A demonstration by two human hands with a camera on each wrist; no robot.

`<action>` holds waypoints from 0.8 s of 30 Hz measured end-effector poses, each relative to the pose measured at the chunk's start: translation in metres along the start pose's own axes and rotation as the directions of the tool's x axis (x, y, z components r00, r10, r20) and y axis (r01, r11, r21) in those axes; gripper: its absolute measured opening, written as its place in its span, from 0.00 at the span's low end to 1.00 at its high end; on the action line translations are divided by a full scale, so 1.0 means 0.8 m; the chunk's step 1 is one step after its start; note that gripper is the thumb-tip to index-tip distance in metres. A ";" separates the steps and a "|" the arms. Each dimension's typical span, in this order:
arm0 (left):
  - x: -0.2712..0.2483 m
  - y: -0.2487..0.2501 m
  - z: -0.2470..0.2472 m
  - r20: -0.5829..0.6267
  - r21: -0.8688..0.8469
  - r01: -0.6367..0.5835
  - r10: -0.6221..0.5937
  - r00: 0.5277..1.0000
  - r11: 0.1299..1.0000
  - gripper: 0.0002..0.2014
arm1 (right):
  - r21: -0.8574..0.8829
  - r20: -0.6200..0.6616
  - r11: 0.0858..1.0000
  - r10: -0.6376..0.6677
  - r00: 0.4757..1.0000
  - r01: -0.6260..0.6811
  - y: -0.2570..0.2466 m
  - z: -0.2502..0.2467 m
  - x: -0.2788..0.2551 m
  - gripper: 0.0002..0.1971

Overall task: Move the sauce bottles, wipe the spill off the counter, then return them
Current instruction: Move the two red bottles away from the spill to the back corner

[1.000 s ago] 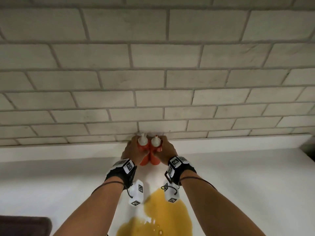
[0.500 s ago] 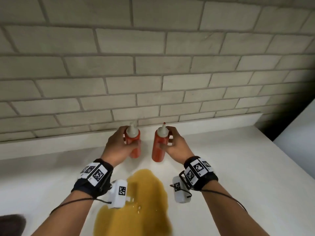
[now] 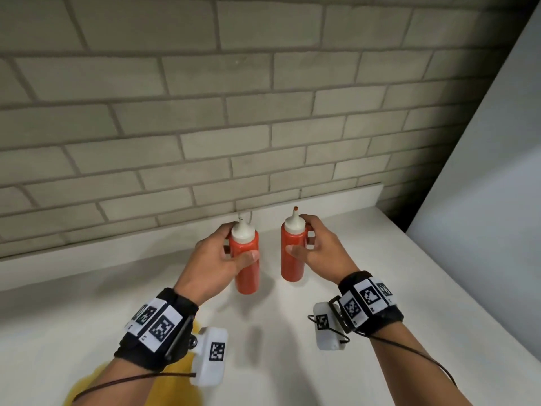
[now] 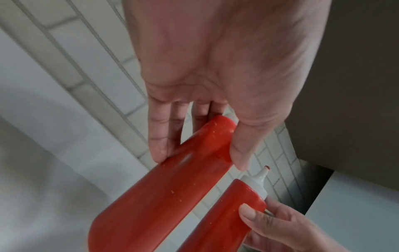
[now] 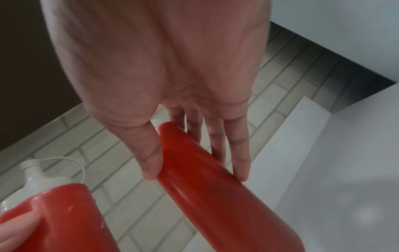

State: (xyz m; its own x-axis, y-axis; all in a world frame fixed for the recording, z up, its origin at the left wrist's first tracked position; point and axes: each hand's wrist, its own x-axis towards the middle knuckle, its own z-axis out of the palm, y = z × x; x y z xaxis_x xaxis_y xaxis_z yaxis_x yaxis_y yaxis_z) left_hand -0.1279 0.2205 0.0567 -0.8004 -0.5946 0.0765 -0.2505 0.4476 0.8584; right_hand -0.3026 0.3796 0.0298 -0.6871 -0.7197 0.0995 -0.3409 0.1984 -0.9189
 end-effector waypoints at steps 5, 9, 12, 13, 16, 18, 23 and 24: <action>0.043 0.040 0.083 -0.024 0.017 0.020 -0.019 1.000 1.000 0.24 | -0.011 -0.017 1.000 0.025 1.000 -0.025 0.045 -0.091 0.036 0.27; 0.091 0.056 0.140 -0.019 0.048 0.049 -0.048 0.999 0.998 0.26 | -0.026 -0.049 0.999 0.044 0.998 -0.045 0.080 -0.142 0.079 0.28; 0.134 0.059 0.178 -0.017 0.077 0.089 -0.087 0.996 0.993 0.27 | -0.055 -0.069 0.996 0.060 0.996 -0.064 0.104 -0.167 0.113 0.28; 0.148 0.058 0.189 -0.018 0.084 0.101 -0.100 0.995 0.991 0.27 | -0.062 -0.072 0.996 0.062 0.996 -0.066 0.112 -0.174 0.123 0.29; 0.191 0.054 0.219 -0.024 0.095 0.124 -0.122 0.992 0.988 0.27 | -0.072 -0.064 0.995 0.063 0.996 -0.068 0.133 -0.186 0.154 0.28; 0.218 0.052 0.238 -0.032 0.099 0.136 -0.134 0.991 0.986 0.27 | -0.086 -0.048 0.993 0.070 0.996 -0.074 0.146 -0.188 0.172 0.27; 0.267 0.047 0.273 -0.065 0.125 0.165 -0.158 0.985 0.978 0.27 | -0.092 -0.057 0.989 0.107 0.993 -0.112 0.176 -0.180 0.210 0.26; 0.274 0.045 0.278 -0.069 0.125 0.177 -0.169 0.983 0.976 0.28 | -0.089 -0.062 0.989 0.112 0.992 -0.117 0.181 -0.178 0.217 0.26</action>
State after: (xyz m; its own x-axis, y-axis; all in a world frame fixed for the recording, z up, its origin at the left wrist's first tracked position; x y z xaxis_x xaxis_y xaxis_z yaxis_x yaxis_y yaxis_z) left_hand -0.4333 0.2546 -0.0082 -0.7071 -0.7062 -0.0350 -0.4542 0.4157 0.7879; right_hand -0.5624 0.3785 -0.0313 -0.7594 -0.6503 0.0194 -0.3140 0.3402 -0.8864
